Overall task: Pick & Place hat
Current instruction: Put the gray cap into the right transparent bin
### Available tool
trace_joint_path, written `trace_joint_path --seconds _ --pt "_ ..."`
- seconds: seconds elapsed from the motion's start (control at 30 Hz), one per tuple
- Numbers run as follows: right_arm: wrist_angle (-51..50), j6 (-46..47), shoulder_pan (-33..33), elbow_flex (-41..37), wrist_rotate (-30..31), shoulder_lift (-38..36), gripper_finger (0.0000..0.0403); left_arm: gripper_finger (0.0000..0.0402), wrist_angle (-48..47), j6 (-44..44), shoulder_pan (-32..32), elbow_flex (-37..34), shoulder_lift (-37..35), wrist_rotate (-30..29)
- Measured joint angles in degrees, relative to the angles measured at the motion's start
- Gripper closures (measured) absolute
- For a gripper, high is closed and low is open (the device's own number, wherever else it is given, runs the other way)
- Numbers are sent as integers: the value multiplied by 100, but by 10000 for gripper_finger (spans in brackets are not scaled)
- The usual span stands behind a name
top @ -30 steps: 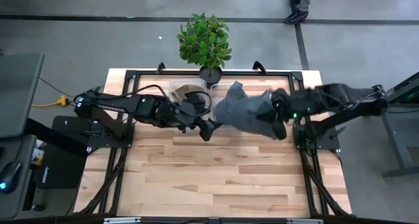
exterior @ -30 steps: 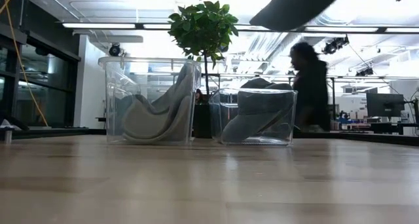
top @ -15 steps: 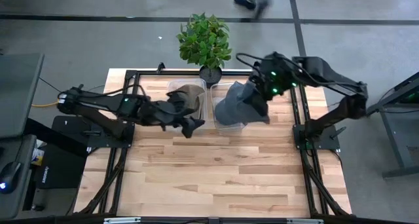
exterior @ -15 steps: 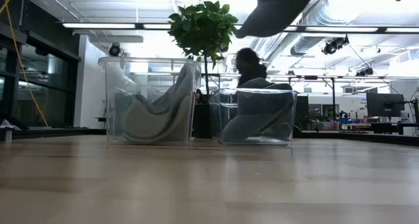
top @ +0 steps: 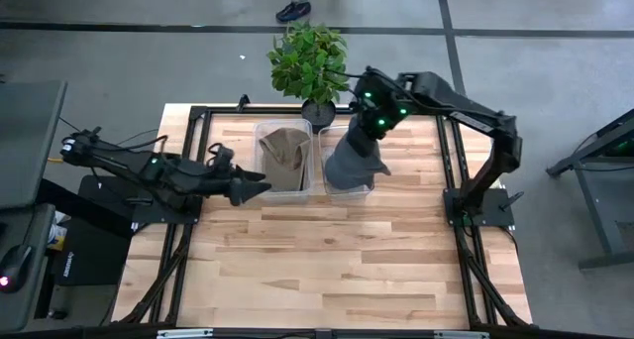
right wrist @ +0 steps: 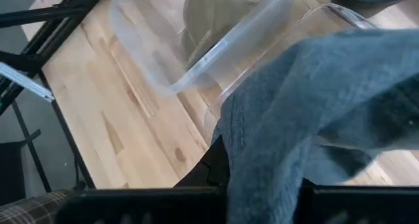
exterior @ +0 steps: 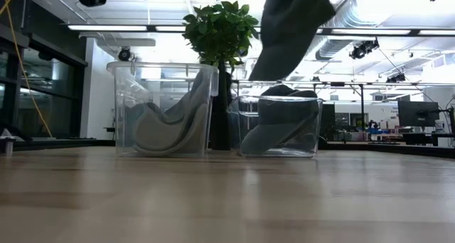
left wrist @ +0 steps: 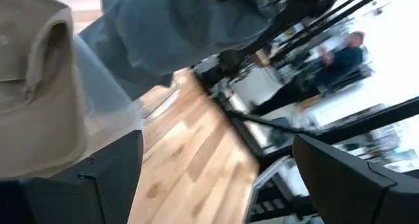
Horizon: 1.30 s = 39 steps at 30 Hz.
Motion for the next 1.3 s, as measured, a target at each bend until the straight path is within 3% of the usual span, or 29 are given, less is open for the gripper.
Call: trace_joint_path --seconds 0.23,0.73,1.3 --pt "217 4 -92 0 46 499 400 53 -23 -131 -267 -614 -907 -152" --pt "308 347 -160 -9 189 1052 400 53 -48 -195 -349 -1347 -1942 -131" --pt "483 743 -83 -9 310 1563 401 53 -241 -144 -349 -1410 -2256 126"
